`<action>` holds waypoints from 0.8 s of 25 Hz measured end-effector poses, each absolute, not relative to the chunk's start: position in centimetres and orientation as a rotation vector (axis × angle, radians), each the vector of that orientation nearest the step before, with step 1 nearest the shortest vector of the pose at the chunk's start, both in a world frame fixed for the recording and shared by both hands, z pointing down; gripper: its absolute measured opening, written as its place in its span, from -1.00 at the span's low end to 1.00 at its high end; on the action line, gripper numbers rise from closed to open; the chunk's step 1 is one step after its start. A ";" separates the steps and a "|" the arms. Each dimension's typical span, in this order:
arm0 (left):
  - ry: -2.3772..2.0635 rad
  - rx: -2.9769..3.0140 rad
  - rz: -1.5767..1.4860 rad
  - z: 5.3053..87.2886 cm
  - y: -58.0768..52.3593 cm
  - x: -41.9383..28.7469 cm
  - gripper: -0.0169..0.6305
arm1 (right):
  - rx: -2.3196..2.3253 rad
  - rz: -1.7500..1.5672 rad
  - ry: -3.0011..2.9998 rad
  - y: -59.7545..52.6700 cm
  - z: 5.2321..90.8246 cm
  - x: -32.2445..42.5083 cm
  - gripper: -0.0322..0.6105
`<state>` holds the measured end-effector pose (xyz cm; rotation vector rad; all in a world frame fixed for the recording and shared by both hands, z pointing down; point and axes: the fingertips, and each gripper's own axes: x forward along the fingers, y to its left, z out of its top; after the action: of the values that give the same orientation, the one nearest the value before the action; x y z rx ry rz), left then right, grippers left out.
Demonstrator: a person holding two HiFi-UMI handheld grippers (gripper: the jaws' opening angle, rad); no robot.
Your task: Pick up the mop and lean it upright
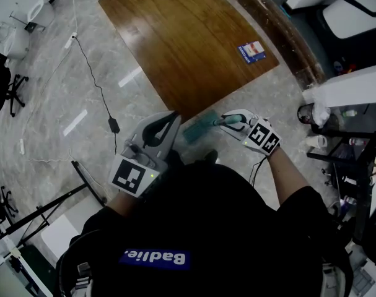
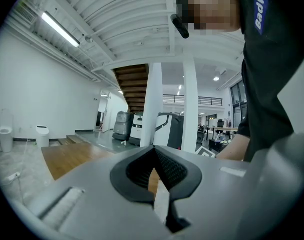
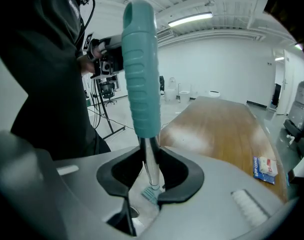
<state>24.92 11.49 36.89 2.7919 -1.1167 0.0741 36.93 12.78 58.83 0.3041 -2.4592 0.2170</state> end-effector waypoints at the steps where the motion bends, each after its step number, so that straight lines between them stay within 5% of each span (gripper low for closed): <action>1: -1.118 2.789 0.076 36.9 11.5 24.8 -0.89 | 0.295 0.217 -2.451 12.7 59.3 36.6 -0.57; 20: -1.100 2.766 0.078 37.7 10.9 23.4 -0.89 | 0.393 0.229 -2.451 7.7 60.1 32.3 -0.56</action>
<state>23.35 10.89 37.74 2.7656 -1.0997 0.0783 32.34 7.72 60.06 0.3926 -2.4506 0.2287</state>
